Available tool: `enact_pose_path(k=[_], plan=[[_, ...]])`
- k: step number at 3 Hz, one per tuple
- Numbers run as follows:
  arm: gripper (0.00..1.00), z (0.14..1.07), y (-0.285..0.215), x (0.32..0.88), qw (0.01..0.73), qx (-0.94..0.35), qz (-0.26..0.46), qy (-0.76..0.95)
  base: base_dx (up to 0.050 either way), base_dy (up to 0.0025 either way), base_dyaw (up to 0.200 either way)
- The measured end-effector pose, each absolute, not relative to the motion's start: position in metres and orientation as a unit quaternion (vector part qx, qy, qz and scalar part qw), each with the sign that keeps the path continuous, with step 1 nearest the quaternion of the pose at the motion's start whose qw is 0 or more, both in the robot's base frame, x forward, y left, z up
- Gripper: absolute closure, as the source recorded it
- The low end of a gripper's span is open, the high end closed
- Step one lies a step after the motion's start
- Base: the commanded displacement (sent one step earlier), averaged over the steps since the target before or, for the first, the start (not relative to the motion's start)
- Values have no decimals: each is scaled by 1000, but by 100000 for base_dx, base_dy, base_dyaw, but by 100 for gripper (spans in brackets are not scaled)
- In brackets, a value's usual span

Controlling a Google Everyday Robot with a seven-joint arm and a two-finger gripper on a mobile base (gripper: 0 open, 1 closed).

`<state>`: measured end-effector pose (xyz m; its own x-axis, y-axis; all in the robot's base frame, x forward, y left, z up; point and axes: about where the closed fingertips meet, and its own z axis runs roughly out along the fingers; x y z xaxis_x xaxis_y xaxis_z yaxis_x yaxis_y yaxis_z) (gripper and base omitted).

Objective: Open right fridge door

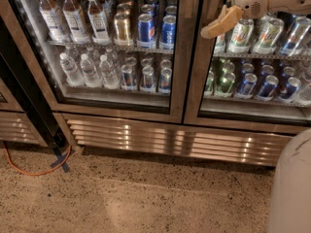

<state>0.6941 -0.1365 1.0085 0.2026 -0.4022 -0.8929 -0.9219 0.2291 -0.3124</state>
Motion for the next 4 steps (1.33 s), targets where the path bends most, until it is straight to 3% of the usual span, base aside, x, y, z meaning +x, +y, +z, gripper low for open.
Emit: enact_pose_path(k=[1,4], plan=[[18,1009,-137,694,526,-570,247,581,0,0,0],[89,1011,-143,694,526,-570,247,581,0,0,0]])
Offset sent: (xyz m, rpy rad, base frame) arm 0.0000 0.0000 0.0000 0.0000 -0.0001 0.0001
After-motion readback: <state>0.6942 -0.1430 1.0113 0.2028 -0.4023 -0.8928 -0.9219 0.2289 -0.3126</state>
